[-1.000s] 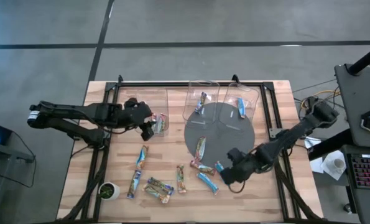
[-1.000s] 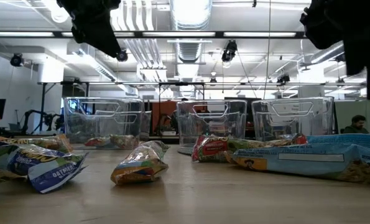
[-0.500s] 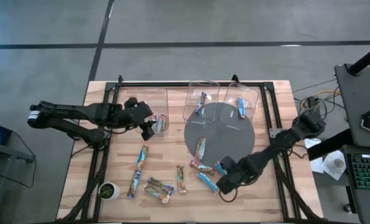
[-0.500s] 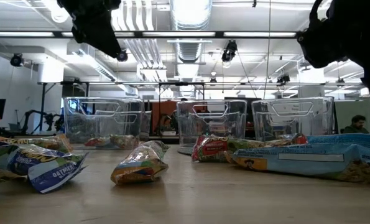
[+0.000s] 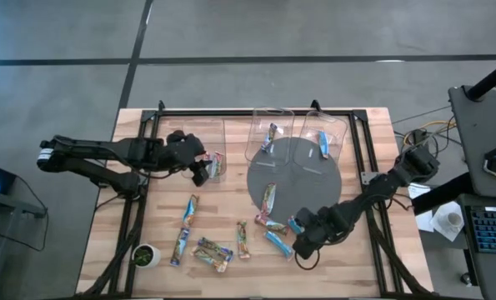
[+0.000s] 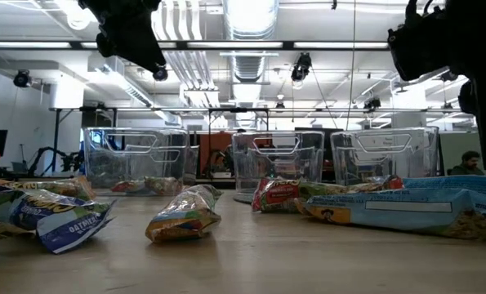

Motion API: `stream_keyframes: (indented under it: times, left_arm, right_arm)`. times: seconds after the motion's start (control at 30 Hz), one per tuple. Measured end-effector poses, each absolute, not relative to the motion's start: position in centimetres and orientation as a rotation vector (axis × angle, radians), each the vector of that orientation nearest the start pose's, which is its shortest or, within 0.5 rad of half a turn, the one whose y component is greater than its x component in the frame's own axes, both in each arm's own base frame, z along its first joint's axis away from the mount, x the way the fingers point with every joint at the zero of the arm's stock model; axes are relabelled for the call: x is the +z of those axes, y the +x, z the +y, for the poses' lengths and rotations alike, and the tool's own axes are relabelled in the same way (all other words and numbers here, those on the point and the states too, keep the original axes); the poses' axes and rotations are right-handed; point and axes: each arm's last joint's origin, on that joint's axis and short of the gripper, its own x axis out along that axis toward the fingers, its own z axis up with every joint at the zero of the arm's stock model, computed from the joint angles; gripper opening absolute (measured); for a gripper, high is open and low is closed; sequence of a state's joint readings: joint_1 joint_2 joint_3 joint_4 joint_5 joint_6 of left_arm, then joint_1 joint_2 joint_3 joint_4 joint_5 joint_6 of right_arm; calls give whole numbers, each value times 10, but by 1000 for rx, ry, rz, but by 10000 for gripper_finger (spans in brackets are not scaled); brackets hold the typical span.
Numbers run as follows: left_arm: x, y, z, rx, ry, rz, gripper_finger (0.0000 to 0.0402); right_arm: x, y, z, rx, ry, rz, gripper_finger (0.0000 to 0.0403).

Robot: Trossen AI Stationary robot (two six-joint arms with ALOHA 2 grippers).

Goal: Pick and place Granola Bars by type
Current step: Put the red granola bar into the left transparent bin

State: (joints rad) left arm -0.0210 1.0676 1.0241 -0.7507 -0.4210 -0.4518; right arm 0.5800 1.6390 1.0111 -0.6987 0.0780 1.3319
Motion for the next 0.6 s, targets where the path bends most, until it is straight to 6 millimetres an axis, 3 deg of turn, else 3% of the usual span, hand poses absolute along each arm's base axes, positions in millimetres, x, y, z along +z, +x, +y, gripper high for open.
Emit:
stream_keyframes:
  times: [0.2, 0.6]
  left_arm:
    - [317, 206, 7, 552, -272, 667, 172]
    - [317, 206, 7, 554, -278, 665, 172]
  right_arm:
    - [169, 242, 156, -440, 630, 1306, 228]
    - [147, 241, 154, -447, 705, 1266, 228]
